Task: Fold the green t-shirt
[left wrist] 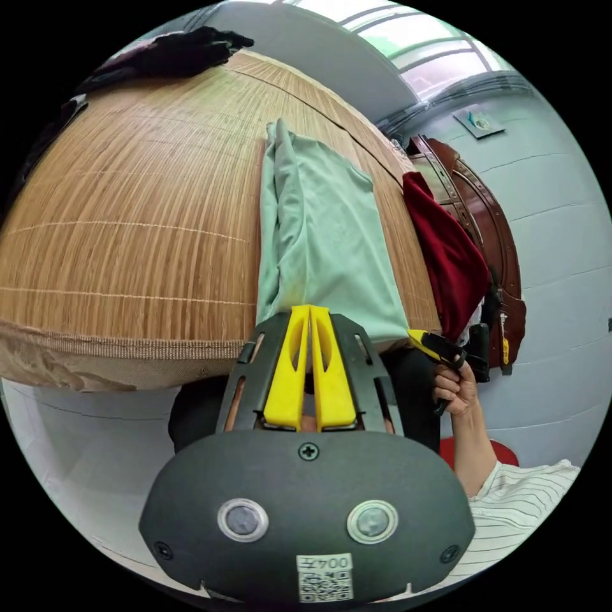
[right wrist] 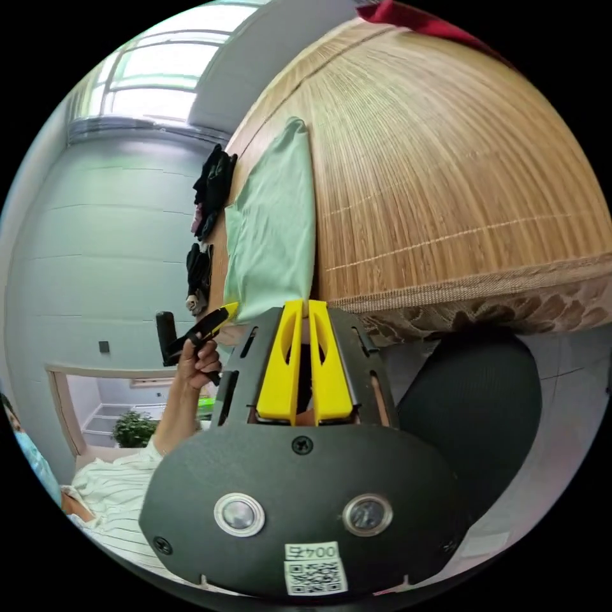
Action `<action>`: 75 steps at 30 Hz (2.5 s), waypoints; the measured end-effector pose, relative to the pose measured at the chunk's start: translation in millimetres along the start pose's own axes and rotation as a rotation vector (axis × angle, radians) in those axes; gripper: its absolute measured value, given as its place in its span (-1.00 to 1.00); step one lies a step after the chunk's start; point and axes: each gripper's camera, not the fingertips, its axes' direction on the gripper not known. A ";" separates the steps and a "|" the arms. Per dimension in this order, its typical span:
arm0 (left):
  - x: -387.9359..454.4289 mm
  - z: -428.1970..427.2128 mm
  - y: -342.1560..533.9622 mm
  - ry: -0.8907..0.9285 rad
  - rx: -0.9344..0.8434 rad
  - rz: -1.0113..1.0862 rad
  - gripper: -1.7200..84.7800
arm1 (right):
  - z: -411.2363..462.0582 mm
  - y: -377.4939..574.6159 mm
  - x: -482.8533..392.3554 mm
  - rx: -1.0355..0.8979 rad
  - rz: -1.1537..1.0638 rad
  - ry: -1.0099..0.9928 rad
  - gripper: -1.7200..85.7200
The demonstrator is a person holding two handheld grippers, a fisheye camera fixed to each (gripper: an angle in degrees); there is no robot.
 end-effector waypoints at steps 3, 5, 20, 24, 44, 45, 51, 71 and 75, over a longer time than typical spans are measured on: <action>41.7 -8.0 11.6 -0.102 0.126 0.154 -0.96 | -20.5 19.9 -51.2 0.108 -0.177 0.200 -0.96; 69.6 5.6 12.2 -0.256 0.133 0.265 -0.96 | -14.0 30.3 -96.3 0.155 -0.340 0.290 -0.97; 119.4 39.8 38.5 -0.533 0.275 0.298 -0.96 | 113.2 66.8 -192.9 0.050 -0.714 0.650 -0.95; 138.6 49.1 23.2 -0.551 0.263 0.368 -0.96 | 72.7 65.3 -188.8 0.187 -0.616 0.612 -0.94; 54.8 -13.9 95.7 -0.382 0.217 0.066 -0.86 | 13.1 74.2 -153.4 0.241 -0.422 0.290 -0.96; 49.1 -14.1 102.6 -0.392 0.226 0.052 -0.85 | 16.3 72.0 -156.8 0.239 -0.429 0.295 -0.96; 21.4 -4.5 106.2 -0.368 0.160 0.046 -0.88 | 76.0 46.8 -158.1 0.080 -0.384 0.461 -0.97; -54.0 -50.1 153.2 -0.153 0.330 -0.006 -0.77 | 206.9 79.8 -352.9 0.037 -0.757 0.439 -0.78; -88.5 -66.4 159.2 -0.020 0.341 -0.083 -0.78 | 271.4 130.1 -377.9 -0.048 -1.010 0.545 -0.78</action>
